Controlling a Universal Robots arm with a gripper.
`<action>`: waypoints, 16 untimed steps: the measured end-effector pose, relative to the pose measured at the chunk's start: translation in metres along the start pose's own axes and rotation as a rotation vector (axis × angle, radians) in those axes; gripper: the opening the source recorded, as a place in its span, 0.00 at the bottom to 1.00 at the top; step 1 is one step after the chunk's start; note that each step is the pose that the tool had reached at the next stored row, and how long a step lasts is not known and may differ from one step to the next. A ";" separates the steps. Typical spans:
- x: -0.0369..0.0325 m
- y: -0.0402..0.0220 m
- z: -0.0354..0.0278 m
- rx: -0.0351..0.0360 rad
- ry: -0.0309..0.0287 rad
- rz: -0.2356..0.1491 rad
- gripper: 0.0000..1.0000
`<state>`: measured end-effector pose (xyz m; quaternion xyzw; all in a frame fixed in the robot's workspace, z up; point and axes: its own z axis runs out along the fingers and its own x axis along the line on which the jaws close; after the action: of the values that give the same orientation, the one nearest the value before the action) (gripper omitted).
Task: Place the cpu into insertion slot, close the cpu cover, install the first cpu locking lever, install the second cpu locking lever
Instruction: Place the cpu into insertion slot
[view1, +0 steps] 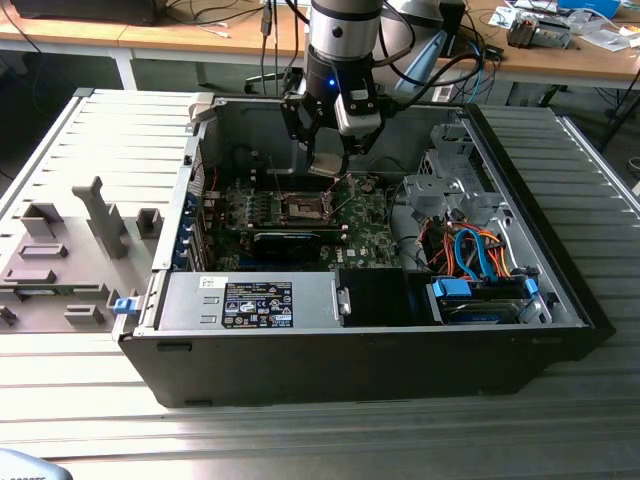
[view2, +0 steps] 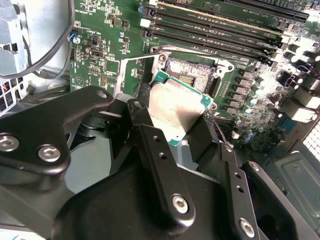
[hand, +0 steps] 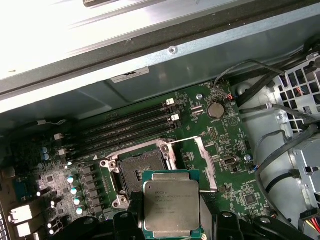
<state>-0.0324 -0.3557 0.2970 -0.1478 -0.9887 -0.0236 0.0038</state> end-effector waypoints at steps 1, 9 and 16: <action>0.0000 0.0000 0.0000 0.0000 -0.0001 0.001 0.54; 0.0000 0.0000 0.0003 -0.0001 -0.0004 0.009 0.54; 0.0000 0.0000 0.0005 -0.0001 -0.0009 0.017 0.54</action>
<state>-0.0324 -0.3557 0.2965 -0.1563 -0.9874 -0.0235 0.0036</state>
